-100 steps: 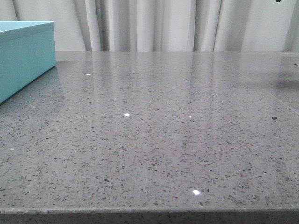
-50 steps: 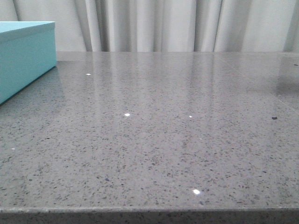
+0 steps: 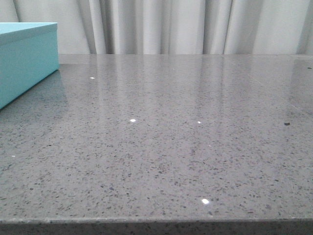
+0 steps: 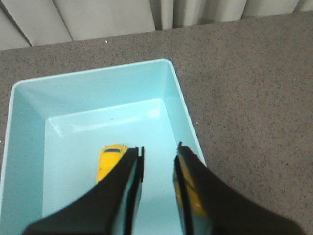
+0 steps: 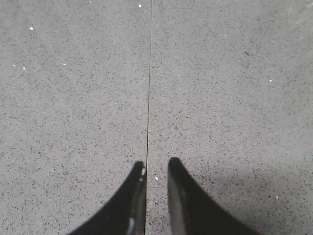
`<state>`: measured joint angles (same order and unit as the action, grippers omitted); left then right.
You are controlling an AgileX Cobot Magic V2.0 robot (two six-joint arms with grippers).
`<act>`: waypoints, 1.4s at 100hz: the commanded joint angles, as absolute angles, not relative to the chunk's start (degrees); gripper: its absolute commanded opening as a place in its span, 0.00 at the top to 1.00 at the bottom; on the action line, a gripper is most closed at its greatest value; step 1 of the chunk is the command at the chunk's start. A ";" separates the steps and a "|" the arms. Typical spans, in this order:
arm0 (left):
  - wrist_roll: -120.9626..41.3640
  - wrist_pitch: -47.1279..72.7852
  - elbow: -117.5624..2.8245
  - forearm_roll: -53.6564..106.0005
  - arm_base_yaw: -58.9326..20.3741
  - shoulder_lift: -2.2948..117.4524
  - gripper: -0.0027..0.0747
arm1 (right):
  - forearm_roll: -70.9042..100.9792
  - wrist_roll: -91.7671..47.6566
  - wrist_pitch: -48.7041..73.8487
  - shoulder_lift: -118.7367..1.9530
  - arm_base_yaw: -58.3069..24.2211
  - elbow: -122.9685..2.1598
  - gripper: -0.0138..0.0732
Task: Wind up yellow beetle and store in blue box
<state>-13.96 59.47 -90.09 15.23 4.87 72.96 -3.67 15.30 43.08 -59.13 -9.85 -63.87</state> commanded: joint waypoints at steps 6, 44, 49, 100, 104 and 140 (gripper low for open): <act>-15.18 51.60 -82.03 17.10 5.03 66.46 0.94 | -4.20 14.63 35.03 -53.09 -9.94 -59.66 0.84; -21.77 33.49 -55.09 22.61 5.03 50.30 0.99 | -4.25 13.97 25.95 -39.52 -9.94 -47.04 0.92; -22.83 31.11 -51.77 23.68 5.03 48.16 0.99 | -4.25 13.04 25.04 -37.99 -9.94 -45.51 0.92; -24.72 16.95 -27.01 25.67 5.03 27.22 0.99 | -4.91 11.84 11.19 -24.07 -9.94 -28.03 0.92; -24.72 16.53 -25.86 25.67 5.03 26.05 0.99 | -5.04 11.84 10.35 -23.30 -9.94 -26.67 0.92; -24.72 16.95 -23.54 25.77 5.03 23.37 0.99 | -5.08 11.84 6.02 -20.69 -9.94 -22.82 0.92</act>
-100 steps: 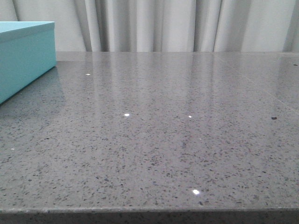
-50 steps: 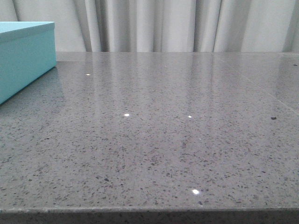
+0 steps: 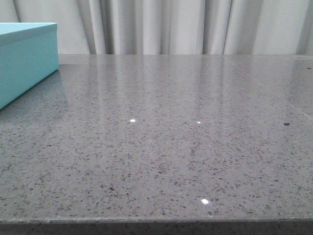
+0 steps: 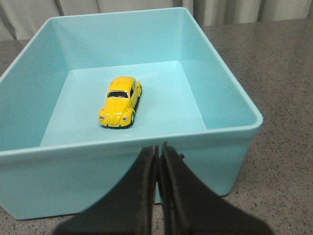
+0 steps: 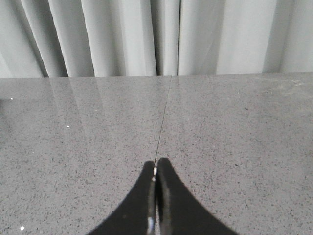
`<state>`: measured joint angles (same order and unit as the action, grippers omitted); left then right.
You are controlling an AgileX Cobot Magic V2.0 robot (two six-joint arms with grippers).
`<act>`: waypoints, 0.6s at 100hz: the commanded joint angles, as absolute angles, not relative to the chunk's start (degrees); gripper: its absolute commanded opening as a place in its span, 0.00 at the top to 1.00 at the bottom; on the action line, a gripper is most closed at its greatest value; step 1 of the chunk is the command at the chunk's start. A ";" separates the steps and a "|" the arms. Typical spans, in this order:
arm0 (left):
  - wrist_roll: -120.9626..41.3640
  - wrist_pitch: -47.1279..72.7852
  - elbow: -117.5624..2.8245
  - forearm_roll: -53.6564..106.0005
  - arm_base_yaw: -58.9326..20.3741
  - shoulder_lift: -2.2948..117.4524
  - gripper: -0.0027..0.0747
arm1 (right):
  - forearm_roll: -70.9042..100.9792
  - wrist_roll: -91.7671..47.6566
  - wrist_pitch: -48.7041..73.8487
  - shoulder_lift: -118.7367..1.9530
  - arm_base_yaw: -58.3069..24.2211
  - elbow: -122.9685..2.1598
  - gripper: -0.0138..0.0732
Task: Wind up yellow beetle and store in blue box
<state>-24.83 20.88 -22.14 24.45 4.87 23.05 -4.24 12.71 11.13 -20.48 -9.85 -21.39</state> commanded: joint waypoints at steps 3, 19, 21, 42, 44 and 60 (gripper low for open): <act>-24.72 16.95 -23.42 25.77 5.03 23.37 0.99 | -5.08 11.84 6.02 -20.69 -9.94 -22.82 0.92; -24.72 16.95 -23.20 25.77 5.03 23.37 0.99 | -5.08 11.84 6.07 -20.69 -9.94 -22.82 0.92; -24.72 16.95 -23.20 25.77 5.03 23.37 0.99 | -5.08 11.84 6.07 -20.69 -9.94 -22.82 0.92; -24.72 16.95 -23.20 25.77 5.03 23.37 0.99 | -5.08 11.84 6.07 -20.69 -9.94 -22.82 0.92; -24.72 16.95 -23.20 25.77 5.03 23.37 0.99 | -5.08 11.84 6.07 -20.69 -9.94 -22.82 0.92; -24.72 16.95 -23.20 25.77 5.03 22.52 0.99 | -5.08 11.84 6.07 -20.69 -9.94 -22.82 0.92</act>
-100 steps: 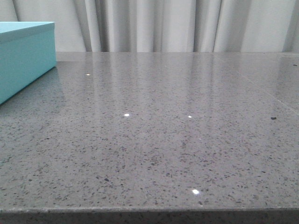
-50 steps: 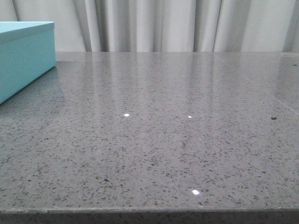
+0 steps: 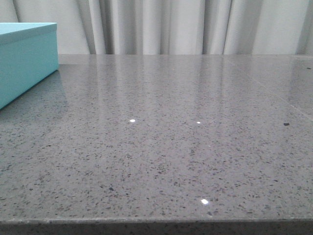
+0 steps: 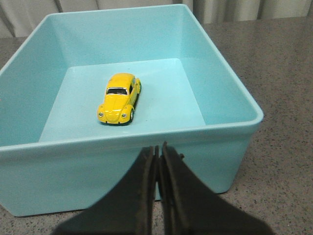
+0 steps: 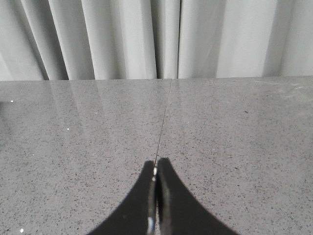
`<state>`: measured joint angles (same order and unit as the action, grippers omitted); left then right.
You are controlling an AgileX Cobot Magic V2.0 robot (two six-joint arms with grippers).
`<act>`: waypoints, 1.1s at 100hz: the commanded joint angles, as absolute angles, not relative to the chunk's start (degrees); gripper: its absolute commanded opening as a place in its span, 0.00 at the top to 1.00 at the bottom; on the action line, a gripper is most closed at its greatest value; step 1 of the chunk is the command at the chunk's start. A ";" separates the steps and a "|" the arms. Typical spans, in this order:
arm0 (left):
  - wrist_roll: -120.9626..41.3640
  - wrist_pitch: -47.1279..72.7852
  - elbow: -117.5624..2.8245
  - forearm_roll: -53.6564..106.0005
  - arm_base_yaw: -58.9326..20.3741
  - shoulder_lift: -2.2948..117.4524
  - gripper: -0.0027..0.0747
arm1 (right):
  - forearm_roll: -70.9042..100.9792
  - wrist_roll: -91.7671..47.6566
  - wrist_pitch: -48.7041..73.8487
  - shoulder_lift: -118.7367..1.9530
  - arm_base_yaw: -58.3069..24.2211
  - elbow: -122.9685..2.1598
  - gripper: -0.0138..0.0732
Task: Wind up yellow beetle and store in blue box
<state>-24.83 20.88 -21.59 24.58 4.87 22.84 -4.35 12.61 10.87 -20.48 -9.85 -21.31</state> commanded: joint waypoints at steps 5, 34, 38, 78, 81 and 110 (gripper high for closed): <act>-24.72 16.95 -22.93 25.77 5.03 21.47 0.99 | -5.08 11.84 6.07 -20.69 -9.94 -22.82 0.92; -23.57 13.45 -17.92 19.23 5.03 15.04 0.99 | -5.08 11.84 6.20 -20.69 -9.94 -22.82 0.92; -20.66 11.07 -16.73 18.82 4.90 14.05 0.99 | -5.08 11.84 6.20 -20.69 -9.94 -22.82 0.92; -2.80 -4.27 -2.94 4.85 0.03 2.18 0.99 | -5.08 11.84 6.20 -20.69 -9.94 -22.82 0.92; -2.69 -4.27 -1.95 4.85 0.03 0.90 0.99 | -5.08 11.84 6.20 -20.69 -9.94 -22.82 0.92; -2.55 -2.57 1.27 4.97 -0.34 -2.13 0.99 | -5.08 11.84 6.31 -20.84 -9.94 -22.82 0.92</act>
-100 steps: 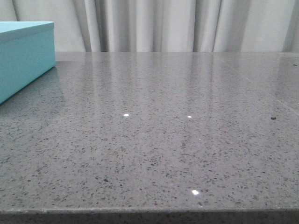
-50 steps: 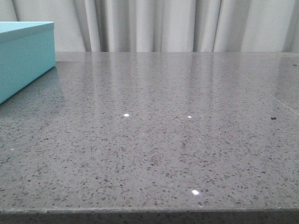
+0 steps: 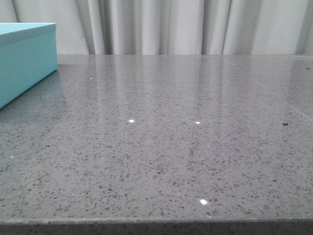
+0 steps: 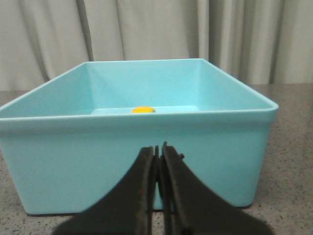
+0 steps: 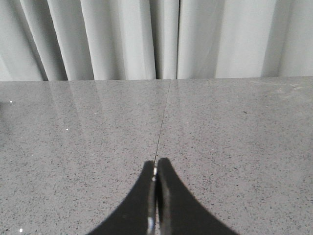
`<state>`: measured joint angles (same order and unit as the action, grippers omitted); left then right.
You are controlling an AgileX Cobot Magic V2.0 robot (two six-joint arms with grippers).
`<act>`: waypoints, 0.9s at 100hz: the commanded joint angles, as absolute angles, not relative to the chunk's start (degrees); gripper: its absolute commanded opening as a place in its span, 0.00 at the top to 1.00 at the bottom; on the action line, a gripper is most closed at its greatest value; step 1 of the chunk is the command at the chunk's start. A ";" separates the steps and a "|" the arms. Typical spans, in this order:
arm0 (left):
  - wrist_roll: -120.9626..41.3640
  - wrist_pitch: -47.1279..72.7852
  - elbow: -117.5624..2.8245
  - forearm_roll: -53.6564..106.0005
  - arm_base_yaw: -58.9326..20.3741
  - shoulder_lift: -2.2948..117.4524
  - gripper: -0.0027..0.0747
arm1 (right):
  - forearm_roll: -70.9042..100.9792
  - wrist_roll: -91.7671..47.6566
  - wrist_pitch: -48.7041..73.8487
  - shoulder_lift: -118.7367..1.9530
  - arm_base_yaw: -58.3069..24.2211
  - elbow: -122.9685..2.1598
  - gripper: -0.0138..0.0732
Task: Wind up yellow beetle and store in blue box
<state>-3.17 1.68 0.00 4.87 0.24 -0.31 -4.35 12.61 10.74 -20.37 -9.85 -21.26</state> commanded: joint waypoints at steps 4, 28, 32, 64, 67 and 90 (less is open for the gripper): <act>-2.55 -2.56 1.27 5.05 -0.71 -2.13 0.99 | -5.08 11.84 6.31 -20.84 -9.94 -22.82 0.92; -2.55 -2.46 1.27 5.05 -1.46 -2.13 0.99 | -5.08 11.84 6.31 -20.84 -9.94 -22.82 0.92; -2.55 -2.46 1.27 5.05 -1.46 -2.13 0.99 | -5.08 11.84 6.31 -20.84 -9.94 -22.82 0.92; -2.55 -2.46 1.27 5.05 -1.46 -2.13 0.99 | -5.08 11.84 6.31 -20.84 -9.94 -22.82 0.92; -2.55 -2.46 1.27 5.05 -1.46 -2.13 0.99 | -5.08 11.84 6.31 -20.84 -9.94 -22.82 0.92; -2.55 -2.46 1.27 5.05 -1.46 -2.13 0.99 | -5.08 11.84 6.31 -20.84 -9.94 -22.82 0.92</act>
<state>-3.04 1.83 0.00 4.87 -1.02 -0.31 -4.35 12.61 10.74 -20.37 -9.85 -21.18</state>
